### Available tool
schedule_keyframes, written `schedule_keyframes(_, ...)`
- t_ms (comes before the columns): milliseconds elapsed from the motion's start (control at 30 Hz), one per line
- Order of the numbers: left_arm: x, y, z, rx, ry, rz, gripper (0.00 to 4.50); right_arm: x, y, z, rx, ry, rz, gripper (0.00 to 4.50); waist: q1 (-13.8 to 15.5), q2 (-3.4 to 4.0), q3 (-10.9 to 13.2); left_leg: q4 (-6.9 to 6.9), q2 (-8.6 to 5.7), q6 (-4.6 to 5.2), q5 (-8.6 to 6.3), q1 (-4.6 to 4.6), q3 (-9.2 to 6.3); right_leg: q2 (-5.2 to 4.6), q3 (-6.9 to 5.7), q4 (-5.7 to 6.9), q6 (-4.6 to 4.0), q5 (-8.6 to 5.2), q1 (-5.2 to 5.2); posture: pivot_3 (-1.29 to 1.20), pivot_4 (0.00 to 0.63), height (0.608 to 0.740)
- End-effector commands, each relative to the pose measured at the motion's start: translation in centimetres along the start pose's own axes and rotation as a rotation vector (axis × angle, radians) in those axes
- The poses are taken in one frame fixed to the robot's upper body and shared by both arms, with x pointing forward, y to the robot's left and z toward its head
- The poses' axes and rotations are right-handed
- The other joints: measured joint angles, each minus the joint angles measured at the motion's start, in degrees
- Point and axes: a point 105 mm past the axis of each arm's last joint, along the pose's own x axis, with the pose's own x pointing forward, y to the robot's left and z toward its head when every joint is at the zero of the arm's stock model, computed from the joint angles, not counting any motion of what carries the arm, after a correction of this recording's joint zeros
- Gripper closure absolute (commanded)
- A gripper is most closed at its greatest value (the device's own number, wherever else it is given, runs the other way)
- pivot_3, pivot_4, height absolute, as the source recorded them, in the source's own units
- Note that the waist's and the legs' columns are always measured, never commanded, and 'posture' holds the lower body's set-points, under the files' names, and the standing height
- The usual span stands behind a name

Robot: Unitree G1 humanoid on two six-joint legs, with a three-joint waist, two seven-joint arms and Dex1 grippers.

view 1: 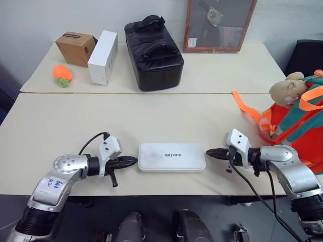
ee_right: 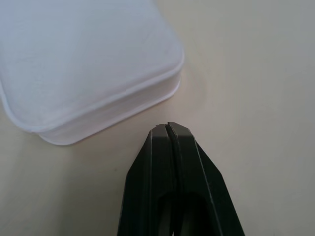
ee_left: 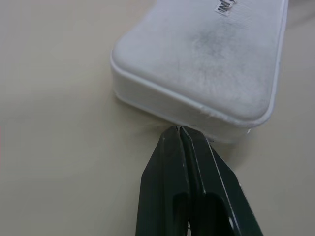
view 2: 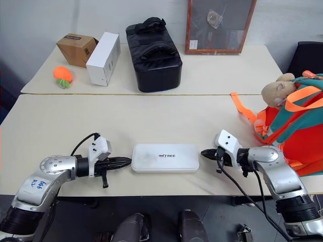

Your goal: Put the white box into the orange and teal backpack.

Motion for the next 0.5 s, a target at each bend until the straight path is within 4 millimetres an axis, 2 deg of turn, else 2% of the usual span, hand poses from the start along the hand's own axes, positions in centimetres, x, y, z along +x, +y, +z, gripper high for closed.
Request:
schedule_keyframes(33, -1.8, 1.2, 0.3, -0.197, -0.042, 0.033, 3.86, -0.6, 0.2, 0.6, -0.093, 0.009, 0.038, 4.50, -0.1, 0.00, 0.0, 0.00, 0.00, 0.00, 0.00, 0.00, 0.00, 0.00, 0.00, 0.01, 0.00, 0.00, -0.01, 0.00, 0.150, 0.740)
schedule_keyframes(133, -3.2, 0.7, 0.9, -0.431, -0.086, -0.064, 2.95, -0.6, 0.5, 0.6, -0.169, 0.034, 0.083, 4.50, -0.1, 0.00, 0.0, 0.02, 0.01, -0.01, 0.01, 0.01, -0.02, 0.01, -0.03, 0.07, 0.00, 0.00, -0.01, 0.00, 0.150, 0.740)
schedule_keyframes(233, -3.6, 0.2, 1.5, -0.531, -0.074, -0.124, 2.07, -0.5, 0.9, 0.4, -0.213, 0.052, 0.125, 4.50, -0.1, 0.00, 0.0, 0.04, -0.01, -0.14, 0.08, 0.01, -0.04, 0.00, -0.05, 0.10, 0.00, 0.00, 0.00, 0.00, 0.150, 0.740)
schedule_keyframes(467, -1.7, 0.2, 1.4, -0.762, -0.086, -0.193, 0.10, 0.1, 1.4, 0.7, -0.273, 0.058, 0.174, 4.50, 0.0, -0.01, 0.0, 0.19, -0.03, -0.27, 0.15, 0.00, -0.05, -0.01, -0.06, 0.13, 0.01, 0.00, 0.04, 0.00, 0.150, 0.740)
schedule_keyframes(500, -1.3, 0.1, 1.4, -0.776, -0.085, -0.204, 0.10, 0.2, 1.3, 0.8, -0.278, 0.055, 0.171, 4.50, 0.0, -0.01, 0.0, 0.20, -0.03, -0.28, 0.15, 0.00, -0.05, -0.01, -0.05, 0.13, 0.01, 0.00, 0.04, 0.00, 0.150, 0.740)
